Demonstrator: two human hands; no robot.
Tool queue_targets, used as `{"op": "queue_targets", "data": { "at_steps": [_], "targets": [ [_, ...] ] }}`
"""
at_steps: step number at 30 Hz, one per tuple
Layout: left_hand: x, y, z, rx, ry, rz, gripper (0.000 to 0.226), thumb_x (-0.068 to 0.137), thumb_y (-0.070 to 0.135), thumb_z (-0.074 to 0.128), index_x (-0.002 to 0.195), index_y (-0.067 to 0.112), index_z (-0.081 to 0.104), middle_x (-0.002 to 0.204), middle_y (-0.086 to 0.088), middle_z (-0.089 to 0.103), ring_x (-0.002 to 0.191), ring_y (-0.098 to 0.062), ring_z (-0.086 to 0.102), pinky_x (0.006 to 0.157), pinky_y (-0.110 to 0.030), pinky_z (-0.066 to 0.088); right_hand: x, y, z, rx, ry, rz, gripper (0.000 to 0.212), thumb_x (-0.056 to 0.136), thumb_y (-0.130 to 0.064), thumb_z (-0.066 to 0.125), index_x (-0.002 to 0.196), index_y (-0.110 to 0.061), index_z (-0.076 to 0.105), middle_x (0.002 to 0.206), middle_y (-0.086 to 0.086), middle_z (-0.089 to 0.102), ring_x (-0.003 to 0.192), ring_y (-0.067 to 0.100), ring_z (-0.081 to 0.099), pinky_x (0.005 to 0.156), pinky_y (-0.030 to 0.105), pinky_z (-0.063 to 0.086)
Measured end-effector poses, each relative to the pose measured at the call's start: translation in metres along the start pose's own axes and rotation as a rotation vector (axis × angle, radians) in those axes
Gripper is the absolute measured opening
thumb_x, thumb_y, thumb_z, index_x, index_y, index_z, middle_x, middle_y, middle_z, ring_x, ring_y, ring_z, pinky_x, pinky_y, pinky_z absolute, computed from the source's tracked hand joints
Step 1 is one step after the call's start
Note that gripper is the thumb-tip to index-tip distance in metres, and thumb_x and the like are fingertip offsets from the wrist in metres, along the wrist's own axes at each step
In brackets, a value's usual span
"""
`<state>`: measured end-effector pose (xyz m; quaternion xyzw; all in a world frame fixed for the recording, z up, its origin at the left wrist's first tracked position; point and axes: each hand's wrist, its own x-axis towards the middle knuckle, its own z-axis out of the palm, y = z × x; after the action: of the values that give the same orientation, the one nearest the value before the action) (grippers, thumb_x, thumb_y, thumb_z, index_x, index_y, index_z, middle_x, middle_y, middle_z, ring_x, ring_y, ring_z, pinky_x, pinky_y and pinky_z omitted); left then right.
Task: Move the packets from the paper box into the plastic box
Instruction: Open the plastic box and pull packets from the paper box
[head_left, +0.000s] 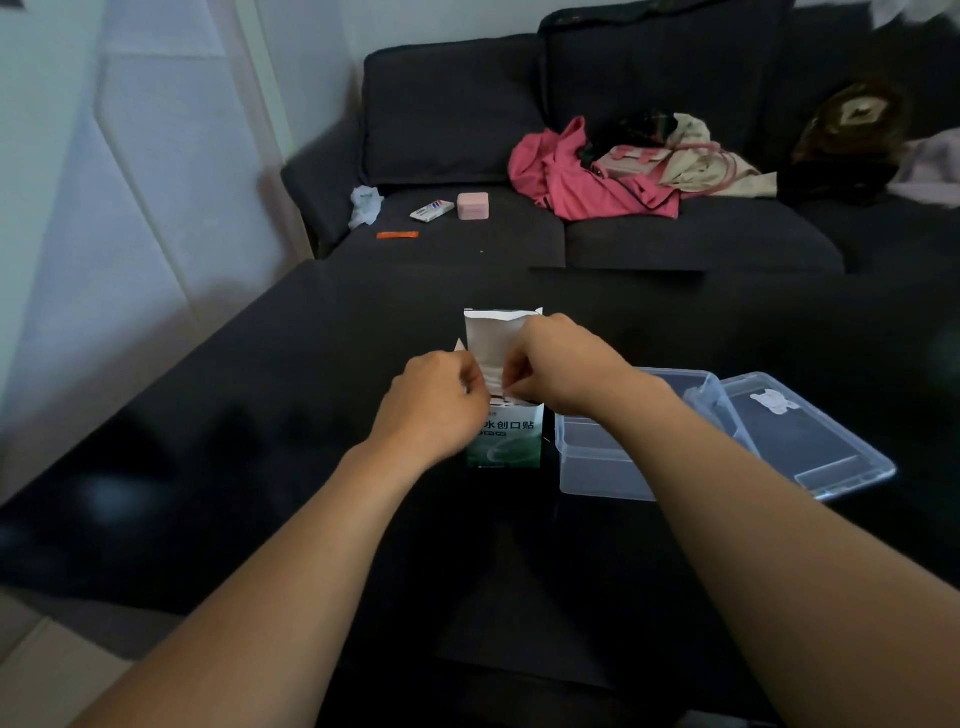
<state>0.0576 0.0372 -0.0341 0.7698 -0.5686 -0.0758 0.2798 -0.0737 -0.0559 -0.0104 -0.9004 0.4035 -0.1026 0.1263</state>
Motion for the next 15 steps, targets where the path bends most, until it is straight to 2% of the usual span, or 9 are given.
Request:
{"op": "queue_targets", "data": {
  "at_steps": [6,13,15],
  "targets": [
    [0.003,-0.003,0.004,-0.012,0.011,0.002,0.015,0.092,0.028,0.055,0.087,0.025,0.068,0.096,-0.004,0.067,0.092,-0.034,0.064,0.078,-0.039,0.053,0.001,0.008,0.003,0.098,0.002,-0.020,0.010,0.081,-0.014,0.079,0.077,-0.023,0.079,0.080,0.000,0.074,0.077,0.019,0.071,0.078,0.041,0.061],
    [0.008,-0.007,0.010,0.010,0.027,0.011,0.016,0.093,0.033,0.058,0.085,0.023,0.068,0.092,0.000,0.066,0.089,-0.030,0.064,0.069,-0.032,0.043,0.003,0.012,0.004,0.119,-0.025,-0.051,0.019,0.086,-0.016,0.076,0.073,-0.029,0.073,0.082,-0.004,0.072,0.079,0.016,0.068,0.080,0.042,0.060],
    [0.009,-0.007,0.012,-0.008,0.036,-0.013,0.011,0.088,0.033,0.062,0.082,0.026,0.066,0.091,0.002,0.067,0.082,-0.030,0.066,0.070,-0.033,0.050,0.002,0.013,0.005,0.121,-0.026,-0.058,0.018,0.088,-0.017,0.075,0.074,-0.028,0.071,0.082,-0.004,0.071,0.080,0.015,0.067,0.081,0.043,0.060]
  ]
}}
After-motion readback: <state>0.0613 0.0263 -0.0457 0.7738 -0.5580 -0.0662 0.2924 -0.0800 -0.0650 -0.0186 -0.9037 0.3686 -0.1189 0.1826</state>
